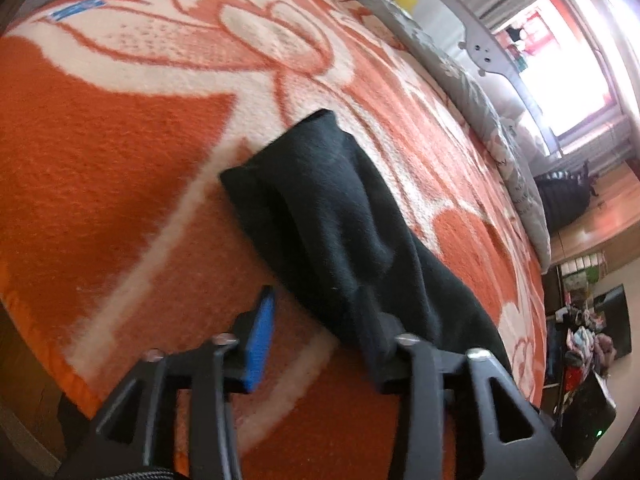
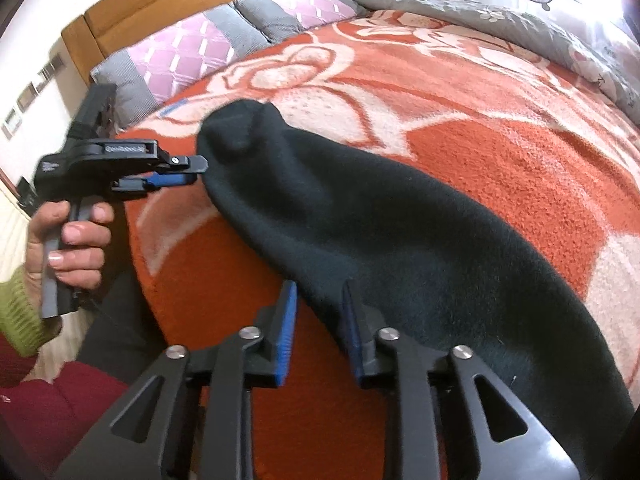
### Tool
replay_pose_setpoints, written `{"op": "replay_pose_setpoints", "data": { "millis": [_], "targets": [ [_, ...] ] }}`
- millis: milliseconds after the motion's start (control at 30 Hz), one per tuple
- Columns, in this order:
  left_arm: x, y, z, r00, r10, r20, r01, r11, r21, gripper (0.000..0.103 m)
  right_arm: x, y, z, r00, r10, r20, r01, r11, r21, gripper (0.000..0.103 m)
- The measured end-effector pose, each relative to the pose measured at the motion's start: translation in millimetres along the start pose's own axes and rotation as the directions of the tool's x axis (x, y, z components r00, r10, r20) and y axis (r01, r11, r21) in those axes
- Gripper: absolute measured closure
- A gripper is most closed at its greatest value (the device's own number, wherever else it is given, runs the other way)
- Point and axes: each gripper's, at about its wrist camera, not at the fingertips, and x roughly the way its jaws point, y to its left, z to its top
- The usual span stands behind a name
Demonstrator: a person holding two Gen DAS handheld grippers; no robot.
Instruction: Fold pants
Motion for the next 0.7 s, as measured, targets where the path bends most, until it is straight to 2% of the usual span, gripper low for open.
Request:
{"op": "replay_pose_setpoints", "data": {
  "millis": [167,300,400,500,700],
  "targets": [
    [-1.0,7.3,9.4,1.000,-0.002,-0.026,0.001,0.998,-0.062,0.045,-8.7,-4.4,8.5,0.999,0.009,0.032,-0.010,0.999,0.034,0.075],
    [3.9,7.0,14.4,0.999,0.004,-0.047,-0.008,0.997,-0.077,0.042,-8.9,-16.4,18.5,0.999,-0.002,0.044,-0.001,0.997,0.074,0.075],
    [8.9,4.9,19.3,0.998,0.016,-0.058,-0.020,0.997,-0.075,0.042,-6.4,-30.4,28.6,0.999,-0.018,0.049,0.012,0.993,0.120,0.075],
    [13.9,4.3,27.9,0.997,0.057,-0.056,-0.061,0.996,-0.061,0.042,-0.5,-47.7,45.1,0.998,-0.039,0.055,0.029,0.986,0.165,0.075],
    [19.5,17.9,38.3,0.995,0.087,-0.053,-0.090,0.994,-0.065,0.042,27.3,-72.3,81.6,0.998,-0.060,0.021,0.056,0.984,0.171,0.075]
  ]
}}
